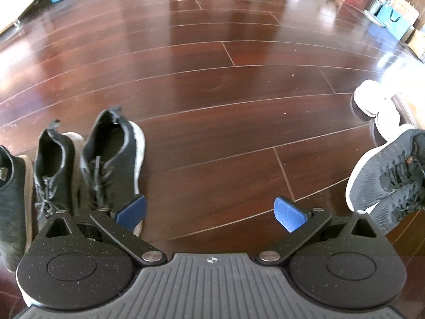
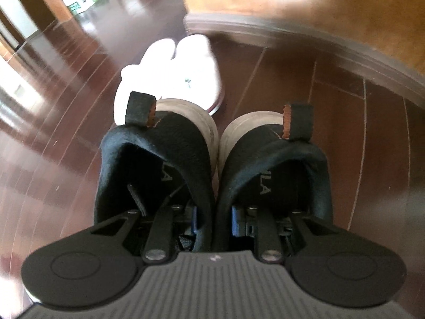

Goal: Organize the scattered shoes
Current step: 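Lift the black sneaker pair with the right tool toward the white slippers, then lower the black sneakers beside the white slippers and open the right tool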

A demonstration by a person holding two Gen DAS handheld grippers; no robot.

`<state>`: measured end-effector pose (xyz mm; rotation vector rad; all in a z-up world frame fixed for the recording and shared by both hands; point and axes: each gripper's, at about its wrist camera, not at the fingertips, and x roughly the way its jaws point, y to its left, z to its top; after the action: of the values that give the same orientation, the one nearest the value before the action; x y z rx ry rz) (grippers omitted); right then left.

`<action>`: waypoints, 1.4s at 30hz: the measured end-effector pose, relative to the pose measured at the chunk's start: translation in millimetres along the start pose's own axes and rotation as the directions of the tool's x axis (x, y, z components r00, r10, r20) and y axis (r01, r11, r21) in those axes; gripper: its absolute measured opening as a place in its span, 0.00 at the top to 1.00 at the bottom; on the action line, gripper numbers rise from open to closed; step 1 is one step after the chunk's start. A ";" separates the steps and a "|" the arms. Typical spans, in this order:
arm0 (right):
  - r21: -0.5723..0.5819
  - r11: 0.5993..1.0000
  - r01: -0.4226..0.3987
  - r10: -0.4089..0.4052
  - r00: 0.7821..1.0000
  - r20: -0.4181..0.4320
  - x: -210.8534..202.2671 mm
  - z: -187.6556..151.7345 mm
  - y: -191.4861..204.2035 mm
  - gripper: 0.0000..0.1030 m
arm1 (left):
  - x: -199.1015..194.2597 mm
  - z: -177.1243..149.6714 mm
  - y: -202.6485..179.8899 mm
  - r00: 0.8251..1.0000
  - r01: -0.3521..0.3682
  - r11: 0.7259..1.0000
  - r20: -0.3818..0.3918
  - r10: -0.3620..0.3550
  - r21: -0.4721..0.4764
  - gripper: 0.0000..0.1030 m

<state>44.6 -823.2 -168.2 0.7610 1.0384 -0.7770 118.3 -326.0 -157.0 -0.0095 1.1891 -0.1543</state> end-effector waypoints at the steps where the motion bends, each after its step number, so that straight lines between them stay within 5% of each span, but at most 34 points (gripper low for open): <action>1: 0.009 1.000 0.005 -0.005 1.000 -0.002 5.3 10.6 -6.1 0.76 | 2.3 2.2 -9.3 1.000 -0.004 1.000 -0.006 0.004 -0.010 0.00; 22: 0.228 0.971 0.076 -0.074 0.997 -0.017 91.0 135.5 -91.0 0.76 | 40.4 56.9 -168.2 1.000 0.010 0.996 -0.003 -0.009 0.094 0.00; 42: 0.452 0.891 0.047 -0.033 0.999 -0.039 123.4 150.4 -101.5 0.73 | 64.9 66.1 -210.4 1.000 0.011 0.992 -0.016 -0.009 0.129 0.00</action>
<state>63.9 -1024.5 -253.3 1.1560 0.9087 -1.0661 178.8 -547.1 -173.6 0.0999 1.1922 -0.2401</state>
